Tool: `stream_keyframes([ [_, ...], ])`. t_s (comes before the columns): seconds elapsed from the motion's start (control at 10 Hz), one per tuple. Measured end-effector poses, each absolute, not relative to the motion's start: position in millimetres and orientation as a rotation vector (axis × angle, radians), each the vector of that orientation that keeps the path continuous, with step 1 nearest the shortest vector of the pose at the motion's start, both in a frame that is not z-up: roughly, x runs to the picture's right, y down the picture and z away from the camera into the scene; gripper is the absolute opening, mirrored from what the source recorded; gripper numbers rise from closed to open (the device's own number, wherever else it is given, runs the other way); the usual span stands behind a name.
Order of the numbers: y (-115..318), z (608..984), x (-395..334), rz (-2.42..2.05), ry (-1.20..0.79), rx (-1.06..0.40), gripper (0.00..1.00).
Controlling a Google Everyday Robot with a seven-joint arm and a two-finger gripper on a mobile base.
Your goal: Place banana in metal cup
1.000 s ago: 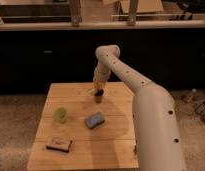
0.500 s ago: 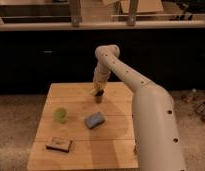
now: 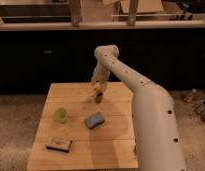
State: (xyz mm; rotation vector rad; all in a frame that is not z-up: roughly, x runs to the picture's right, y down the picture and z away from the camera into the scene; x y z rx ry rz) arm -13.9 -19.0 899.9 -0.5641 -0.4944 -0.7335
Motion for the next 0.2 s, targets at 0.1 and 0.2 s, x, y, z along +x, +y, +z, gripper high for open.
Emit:
stream_keyframes([
  [0.1, -19.2, 900.0, -14.5, -0.734, -0.495, -0.562, 0.80],
  [0.2, -20.0, 899.4, -14.7, -0.734, -0.495, -0.559, 0.80],
])
